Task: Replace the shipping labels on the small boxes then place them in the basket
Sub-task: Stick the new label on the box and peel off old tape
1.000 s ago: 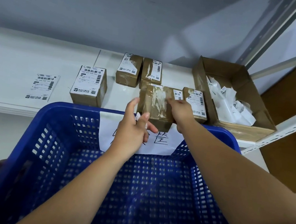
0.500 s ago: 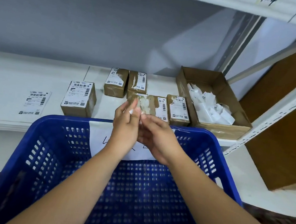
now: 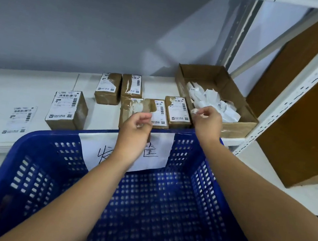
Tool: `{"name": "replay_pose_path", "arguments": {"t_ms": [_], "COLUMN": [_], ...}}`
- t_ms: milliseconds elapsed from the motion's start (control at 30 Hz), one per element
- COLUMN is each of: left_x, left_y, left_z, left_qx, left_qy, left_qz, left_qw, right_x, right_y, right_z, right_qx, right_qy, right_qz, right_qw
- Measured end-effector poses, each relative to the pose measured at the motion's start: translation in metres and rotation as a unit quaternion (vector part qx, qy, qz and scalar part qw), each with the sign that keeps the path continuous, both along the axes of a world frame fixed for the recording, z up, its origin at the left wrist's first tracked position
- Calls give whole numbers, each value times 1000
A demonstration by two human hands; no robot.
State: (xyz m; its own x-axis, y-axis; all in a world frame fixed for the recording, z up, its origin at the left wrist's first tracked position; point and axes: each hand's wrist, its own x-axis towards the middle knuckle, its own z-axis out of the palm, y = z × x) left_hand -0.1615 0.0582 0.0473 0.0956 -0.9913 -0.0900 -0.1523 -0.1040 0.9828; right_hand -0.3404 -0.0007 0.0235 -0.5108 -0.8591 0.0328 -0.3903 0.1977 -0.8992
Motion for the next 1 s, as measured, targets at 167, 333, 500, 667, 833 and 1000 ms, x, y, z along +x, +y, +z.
{"name": "replay_pose_path", "arguments": {"t_ms": [167, 333, 500, 667, 833, 1000], "left_x": [0, -3, -4, 0, 6, 13], "left_y": [-10, -18, -21, -19, -14, -7], "left_z": [-11, -19, -22, -22, -22, -14], "left_qx": [3, -11, -19, -23, -22, -22], "left_qy": [-2, -27, -42, -32, -27, -4], "left_qz": [-7, -34, -52, -57, -58, -48], "left_qw": [1000, 999, 998, 998, 998, 999], "right_x": [-35, -43, -42, -40, -37, -19], "right_y": [-22, -46, -46, -45, -38, -25], "right_z": [-15, -38, -58, -66, -56, -44], "right_qx": [3, 94, 267, 234, 141, 75], "right_qy": [175, 323, 441, 445, 341, 278], "right_qz": [10, 102, 143, 119, 88, 91], "right_qw": [985, 936, 845, 856, 925, 953]}}
